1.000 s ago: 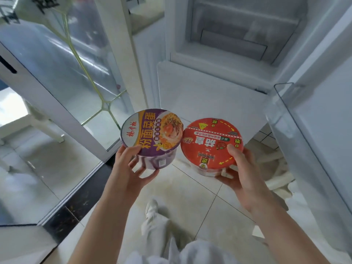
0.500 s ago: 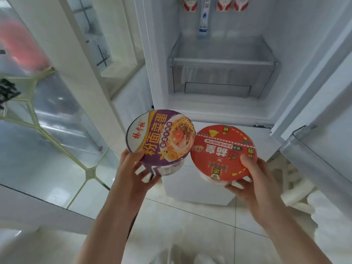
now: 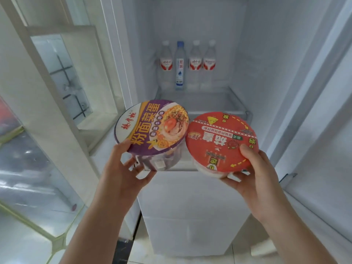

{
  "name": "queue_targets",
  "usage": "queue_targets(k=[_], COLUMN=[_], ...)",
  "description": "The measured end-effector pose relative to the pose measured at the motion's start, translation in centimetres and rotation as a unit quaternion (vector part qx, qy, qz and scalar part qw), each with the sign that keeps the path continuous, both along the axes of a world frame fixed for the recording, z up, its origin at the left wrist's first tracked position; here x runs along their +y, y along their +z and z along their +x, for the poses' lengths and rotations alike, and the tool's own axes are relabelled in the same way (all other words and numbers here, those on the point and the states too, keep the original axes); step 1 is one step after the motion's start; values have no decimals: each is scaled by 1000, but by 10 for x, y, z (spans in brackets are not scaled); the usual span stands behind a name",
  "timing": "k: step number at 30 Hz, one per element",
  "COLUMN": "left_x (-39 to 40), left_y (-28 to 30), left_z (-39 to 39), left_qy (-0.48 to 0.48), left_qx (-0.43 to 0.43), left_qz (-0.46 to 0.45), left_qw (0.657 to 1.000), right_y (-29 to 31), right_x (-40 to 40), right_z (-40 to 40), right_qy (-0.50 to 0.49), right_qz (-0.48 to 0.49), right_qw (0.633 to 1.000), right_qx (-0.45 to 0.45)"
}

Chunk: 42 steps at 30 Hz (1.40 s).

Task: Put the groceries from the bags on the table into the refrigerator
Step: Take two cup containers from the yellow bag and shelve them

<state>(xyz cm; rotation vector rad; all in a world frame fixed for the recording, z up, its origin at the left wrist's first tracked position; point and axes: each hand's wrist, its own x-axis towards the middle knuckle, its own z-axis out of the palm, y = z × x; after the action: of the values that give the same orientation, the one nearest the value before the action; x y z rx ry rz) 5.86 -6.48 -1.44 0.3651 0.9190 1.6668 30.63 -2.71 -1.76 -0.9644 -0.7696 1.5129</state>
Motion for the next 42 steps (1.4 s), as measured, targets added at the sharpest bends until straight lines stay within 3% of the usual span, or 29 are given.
queue_targets(k=[4, 16, 26, 36, 42], left_x=[31, 94, 132, 202, 242], left_y=[36, 143, 216, 280, 323], left_z=[-1, -14, 4, 21, 18], left_qy=[21, 15, 26, 96, 98], left_qx=[-13, 81, 149, 206, 255], left_qz=[27, 164, 228, 195, 178], left_qw=[999, 983, 962, 954, 945], right_y=[34, 140, 211, 282, 319], right_x=[29, 89, 126, 199, 245], right_z=[-3, -14, -16, -26, -32], right_qy=[10, 5, -29, -150, -126], right_qz=[40, 172, 218, 259, 219], right_qw=[999, 985, 976, 952, 960], right_qx=[-6, 6, 6, -69, -120])
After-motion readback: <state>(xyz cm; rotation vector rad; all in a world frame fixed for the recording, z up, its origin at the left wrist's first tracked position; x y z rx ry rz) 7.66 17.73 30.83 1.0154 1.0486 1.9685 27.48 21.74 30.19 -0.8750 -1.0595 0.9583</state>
